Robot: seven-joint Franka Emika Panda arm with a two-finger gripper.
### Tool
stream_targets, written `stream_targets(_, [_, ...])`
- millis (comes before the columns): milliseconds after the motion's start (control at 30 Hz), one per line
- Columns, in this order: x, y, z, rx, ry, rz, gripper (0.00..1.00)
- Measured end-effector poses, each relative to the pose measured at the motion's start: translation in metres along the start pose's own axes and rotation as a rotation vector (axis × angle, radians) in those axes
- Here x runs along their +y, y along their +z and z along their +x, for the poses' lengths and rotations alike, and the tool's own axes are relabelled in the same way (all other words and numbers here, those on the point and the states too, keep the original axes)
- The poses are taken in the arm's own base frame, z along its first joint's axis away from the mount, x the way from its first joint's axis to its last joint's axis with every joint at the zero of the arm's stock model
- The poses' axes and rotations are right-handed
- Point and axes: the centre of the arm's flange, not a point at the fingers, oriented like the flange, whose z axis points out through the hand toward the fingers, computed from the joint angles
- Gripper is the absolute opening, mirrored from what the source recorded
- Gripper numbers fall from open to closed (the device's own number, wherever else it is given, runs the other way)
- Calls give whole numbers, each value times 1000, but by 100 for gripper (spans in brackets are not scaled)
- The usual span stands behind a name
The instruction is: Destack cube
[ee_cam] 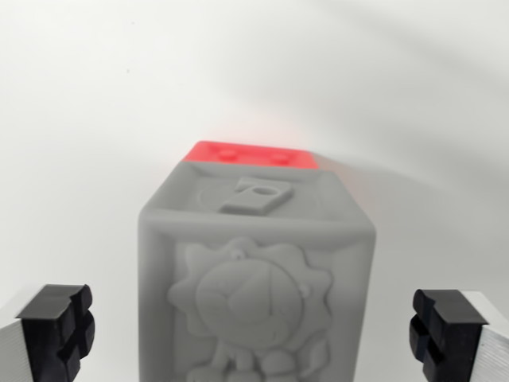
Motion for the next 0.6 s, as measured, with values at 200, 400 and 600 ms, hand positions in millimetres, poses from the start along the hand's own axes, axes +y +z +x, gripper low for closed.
stream_targets(200, [0, 15, 0, -1, -1, 0, 100])
stream_targets(400, [0, 24, 0, 1, -1, 0, 100])
stream_targets(600, [0, 25, 0, 2, -1, 0, 0])
